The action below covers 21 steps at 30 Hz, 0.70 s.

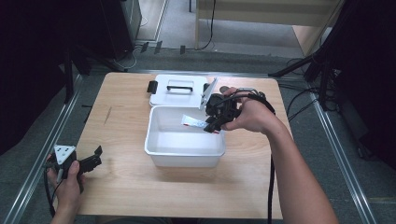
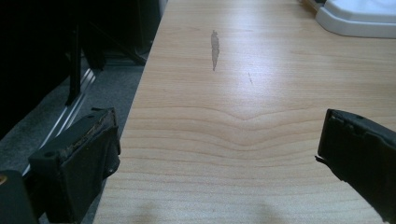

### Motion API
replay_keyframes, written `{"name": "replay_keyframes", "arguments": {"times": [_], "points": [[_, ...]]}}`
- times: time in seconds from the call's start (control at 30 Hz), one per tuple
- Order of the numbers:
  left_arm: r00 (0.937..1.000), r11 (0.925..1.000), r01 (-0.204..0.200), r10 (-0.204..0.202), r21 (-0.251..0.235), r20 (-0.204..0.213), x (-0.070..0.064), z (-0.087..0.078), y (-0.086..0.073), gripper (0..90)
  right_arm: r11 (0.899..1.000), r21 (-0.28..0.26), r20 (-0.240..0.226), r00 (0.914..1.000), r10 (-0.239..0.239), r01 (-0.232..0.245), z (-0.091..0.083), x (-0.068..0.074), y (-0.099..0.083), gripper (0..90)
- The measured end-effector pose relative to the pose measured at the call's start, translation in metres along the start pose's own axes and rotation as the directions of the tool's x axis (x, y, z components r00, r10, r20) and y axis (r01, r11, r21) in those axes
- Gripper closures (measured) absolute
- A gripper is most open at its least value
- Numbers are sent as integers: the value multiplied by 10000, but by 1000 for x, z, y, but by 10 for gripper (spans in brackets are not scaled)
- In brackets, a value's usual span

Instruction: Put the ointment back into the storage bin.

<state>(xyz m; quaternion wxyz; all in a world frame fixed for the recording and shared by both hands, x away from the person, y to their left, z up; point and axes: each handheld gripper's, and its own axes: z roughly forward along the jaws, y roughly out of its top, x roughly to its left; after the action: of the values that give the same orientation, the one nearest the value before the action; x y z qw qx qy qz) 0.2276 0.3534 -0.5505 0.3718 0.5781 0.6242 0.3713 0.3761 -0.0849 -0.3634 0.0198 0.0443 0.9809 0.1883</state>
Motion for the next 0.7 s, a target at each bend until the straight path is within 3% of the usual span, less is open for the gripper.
{"name": "replay_keyframes", "arguments": {"times": [0.33,0.53,0.7], "points": [[10000,10000,-3,3,0,-1,0,0,0,0,9992,255,-151,9994,-318,322,12,3,6,724],[10000,10000,44,-44,-2,12,0,0,0,0,9959,702,-91,9983,-571,576,22,4,9,724],[10000,10000,25,-25,23,25,0,0,0,0,9963,737,-194,9988,-439,452,31,2,6,723]]}}
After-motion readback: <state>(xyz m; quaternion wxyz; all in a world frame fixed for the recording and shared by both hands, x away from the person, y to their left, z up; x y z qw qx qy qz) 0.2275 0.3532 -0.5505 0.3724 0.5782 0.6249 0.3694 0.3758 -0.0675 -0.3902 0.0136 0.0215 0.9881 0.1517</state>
